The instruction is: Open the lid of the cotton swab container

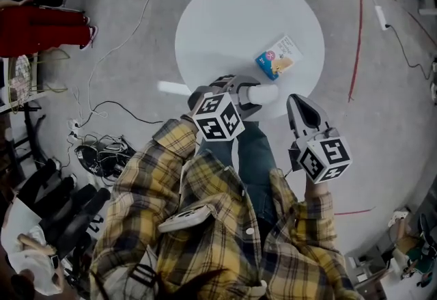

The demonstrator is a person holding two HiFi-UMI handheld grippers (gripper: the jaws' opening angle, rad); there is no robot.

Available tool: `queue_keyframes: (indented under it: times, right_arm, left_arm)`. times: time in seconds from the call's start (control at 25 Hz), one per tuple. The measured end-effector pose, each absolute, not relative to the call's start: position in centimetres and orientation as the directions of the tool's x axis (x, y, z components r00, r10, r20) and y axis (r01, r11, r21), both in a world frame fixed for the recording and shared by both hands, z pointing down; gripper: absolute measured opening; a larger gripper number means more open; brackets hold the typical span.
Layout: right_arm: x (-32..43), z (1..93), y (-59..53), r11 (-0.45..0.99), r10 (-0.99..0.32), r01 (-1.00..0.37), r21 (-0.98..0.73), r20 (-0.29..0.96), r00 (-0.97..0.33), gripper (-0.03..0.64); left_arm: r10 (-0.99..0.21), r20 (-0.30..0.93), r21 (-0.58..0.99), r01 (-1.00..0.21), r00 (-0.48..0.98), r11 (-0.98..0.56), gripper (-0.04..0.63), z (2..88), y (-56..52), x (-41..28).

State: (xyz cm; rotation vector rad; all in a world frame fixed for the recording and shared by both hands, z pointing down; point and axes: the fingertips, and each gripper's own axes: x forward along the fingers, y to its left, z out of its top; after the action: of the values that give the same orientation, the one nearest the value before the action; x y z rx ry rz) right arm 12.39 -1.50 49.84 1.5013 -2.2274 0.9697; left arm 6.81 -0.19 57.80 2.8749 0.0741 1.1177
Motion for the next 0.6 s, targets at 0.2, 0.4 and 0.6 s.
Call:
queue_keyframes:
  times: [0.2,0.4,0.6]
  right_arm:
    - [12.7,47.6,-1.8,0.252,-0.731,-0.899,-0.359,0.538,-0.419,0.017]
    - [13.2,44.6,-2.3,0.269,-0.759,-0.901,-0.341,0.5,-0.416,0.017]
    - [13.4,41.5,-2.9,0.302,-0.784,-0.898,-0.319,0.453,-0.424,0.017]
  left_arm:
    - [0.057,0.672,0.057,0.025,0.738,-0.998,0.222,55.4,-0.4,6.8]
    - [0.061,0.67,0.051,0.036,0.739,-0.998,0.222,52.3,-0.3,7.0]
    - [0.044,0.667,0.047,0.017,0.744,-0.999,0.222,49.1,-0.9,7.3]
